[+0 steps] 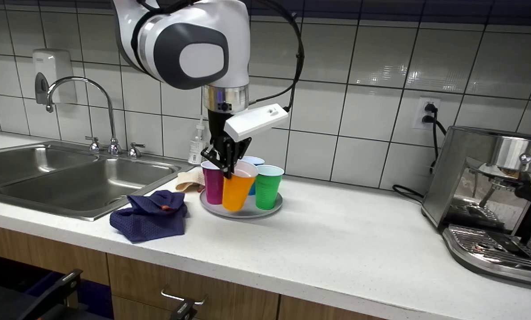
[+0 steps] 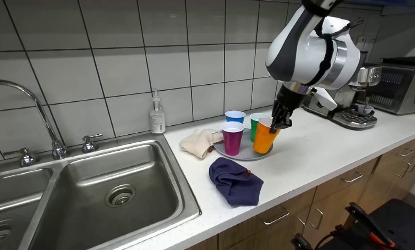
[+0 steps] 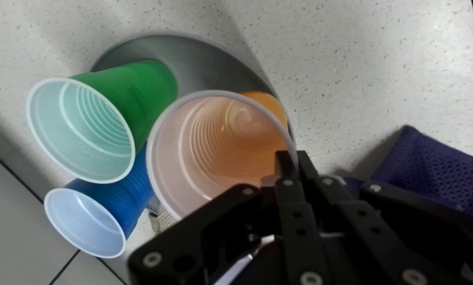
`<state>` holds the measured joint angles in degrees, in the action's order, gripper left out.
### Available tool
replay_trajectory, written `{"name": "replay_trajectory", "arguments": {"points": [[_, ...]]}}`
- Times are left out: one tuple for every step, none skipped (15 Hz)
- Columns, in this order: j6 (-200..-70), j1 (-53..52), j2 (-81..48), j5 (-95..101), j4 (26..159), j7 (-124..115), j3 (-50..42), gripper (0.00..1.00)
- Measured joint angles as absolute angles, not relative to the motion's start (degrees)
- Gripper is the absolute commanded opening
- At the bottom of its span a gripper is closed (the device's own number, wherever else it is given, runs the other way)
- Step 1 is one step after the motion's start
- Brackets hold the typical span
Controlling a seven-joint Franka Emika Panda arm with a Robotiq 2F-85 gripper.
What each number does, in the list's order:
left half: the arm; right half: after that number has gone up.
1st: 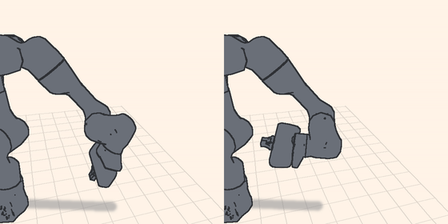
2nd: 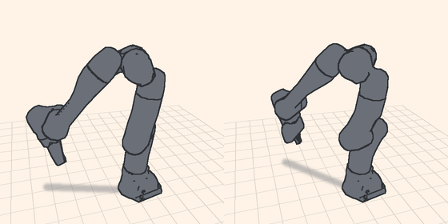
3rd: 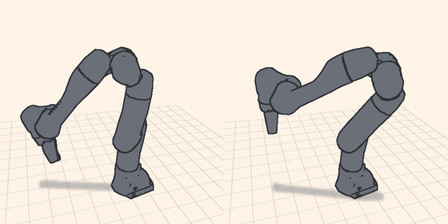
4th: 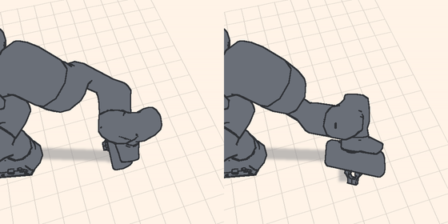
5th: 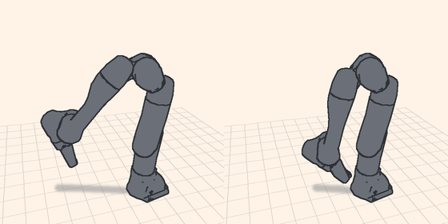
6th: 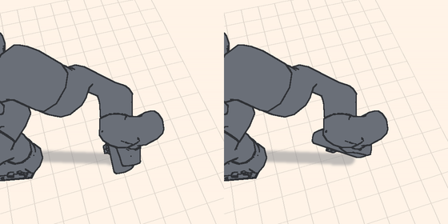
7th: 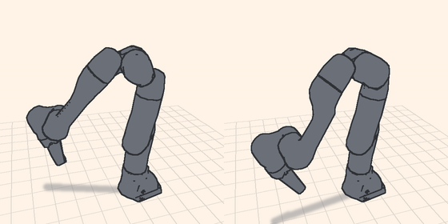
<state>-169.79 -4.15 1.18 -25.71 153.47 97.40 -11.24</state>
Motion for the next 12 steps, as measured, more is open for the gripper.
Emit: {"name": "replay_trajectory", "arguments": {"points": [[-169.94, -4.15, 0.72, -26.27, 153.22, 98.33, -11.24, 0.01], [-170.05, -4.15, 0.29, -26.8, 152.97, 99.21, -11.24, 0.01], [-170.14, -4.16, -0.15, -27.38, 152.7, 100.05, -11.23, 0.01], [-170.25, -4.16, -0.58, -27.87, 152.44, 100.74, -11.21, 0.01], [-170.37, -4.16, -0.96, -28.34, 152.2, 101.43, -11.2, 0.01], [-170.43, -4.16, -1.3, -28.92, 151.97, 102.16, -11.18, 0.01], [-170.46, -4.16, -1.63, -29.47, 151.72, 102.77, -11.17, 0.01], [-170.46, -4.16, -1.92, -29.95, 151.49, 103.29, -11.16, 0.01], [-170.47, -4.16, -2.16, -30.37, 151.26, 103.79, -11.15, 0.01], [-170.47, -4.16, -2.37, -30.76, 151.07, 104.21, -11.14, 0.01], [-170.47, -4.16, -2.54, -31.17, 150.91, 104.52, -11.12, 0.01], [-170.5, -4.16, -2.69, -31.64, 150.75, 104.83, -11.07, 0.01]]}}
